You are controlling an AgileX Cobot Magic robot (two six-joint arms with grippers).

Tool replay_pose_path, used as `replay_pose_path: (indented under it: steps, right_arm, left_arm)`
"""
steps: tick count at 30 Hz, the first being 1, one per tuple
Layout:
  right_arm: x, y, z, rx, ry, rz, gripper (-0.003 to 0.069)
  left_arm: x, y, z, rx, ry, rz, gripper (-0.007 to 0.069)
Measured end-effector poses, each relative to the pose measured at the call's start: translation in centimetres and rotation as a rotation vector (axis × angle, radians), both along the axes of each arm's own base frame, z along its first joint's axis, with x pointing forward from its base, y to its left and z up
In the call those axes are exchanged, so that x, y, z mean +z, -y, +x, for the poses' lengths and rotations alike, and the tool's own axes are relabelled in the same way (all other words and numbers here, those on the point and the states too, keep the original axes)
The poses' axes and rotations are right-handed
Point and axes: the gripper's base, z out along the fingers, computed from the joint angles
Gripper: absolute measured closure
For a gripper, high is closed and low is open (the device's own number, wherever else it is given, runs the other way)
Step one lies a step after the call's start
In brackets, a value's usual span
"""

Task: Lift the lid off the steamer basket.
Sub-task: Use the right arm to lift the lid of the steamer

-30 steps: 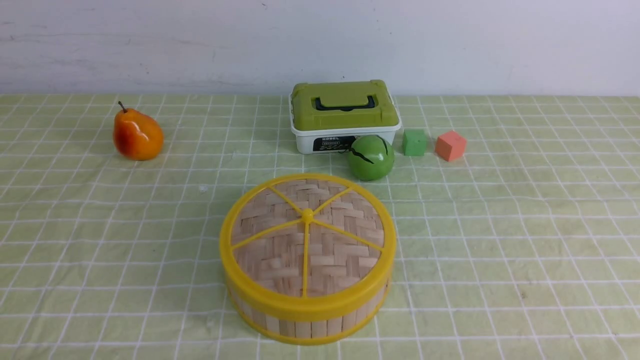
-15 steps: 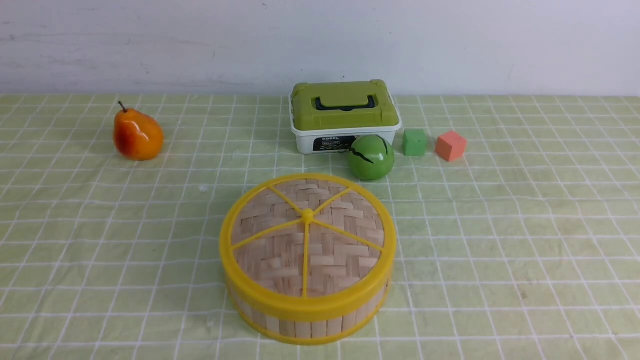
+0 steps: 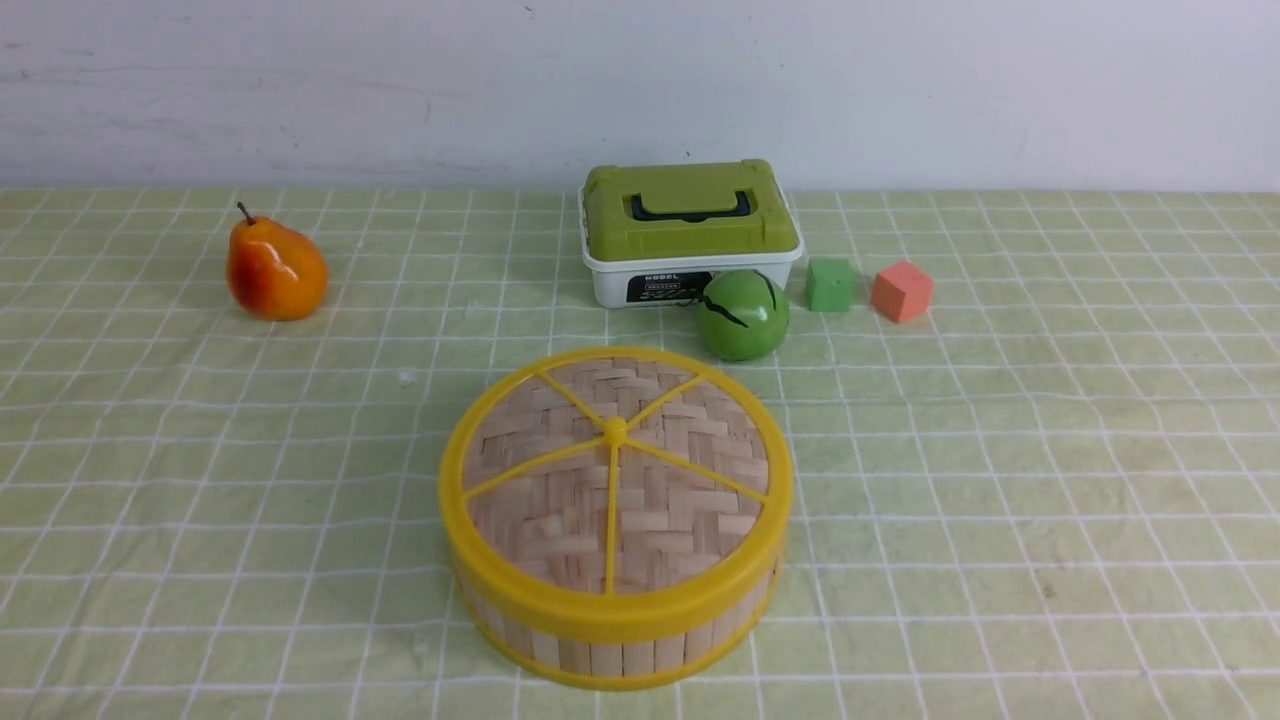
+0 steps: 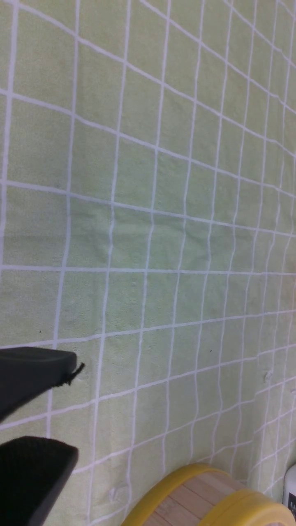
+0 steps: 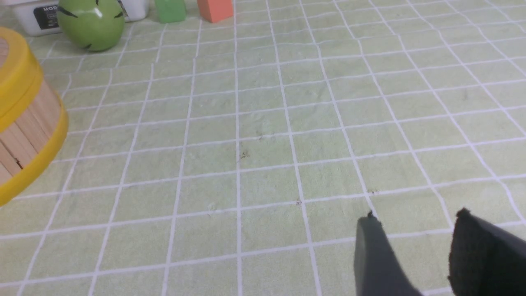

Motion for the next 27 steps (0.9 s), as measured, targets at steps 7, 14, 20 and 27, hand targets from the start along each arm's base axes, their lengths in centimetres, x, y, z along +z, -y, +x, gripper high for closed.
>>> replay_pose_path:
  steps: [7, 14, 20, 27]
  right_arm:
    - [0.0, 0.0, 0.0, 0.000, 0.000, 0.000, 0.0418]
    - [0.0, 0.0, 0.0, 0.000, 0.000, 0.000, 0.0419]
    - [0.1, -0.7, 0.0, -0.007, 0.006, 0.272, 0.0419]
    - [0.7, -1.9, 0.1, -0.035, 0.019, 0.915, 0.0419]
  left_arm:
    - [0.0, 0.0, 0.0, 0.000, 0.000, 0.000, 0.0386]
    - [0.0, 0.0, 0.0, 0.000, 0.000, 0.000, 0.0386]
    - [0.0, 0.0, 0.0, 0.000, 0.000, 0.000, 0.0386]
    - [0.0, 0.0, 0.0, 0.000, 0.000, 0.000, 0.0386]
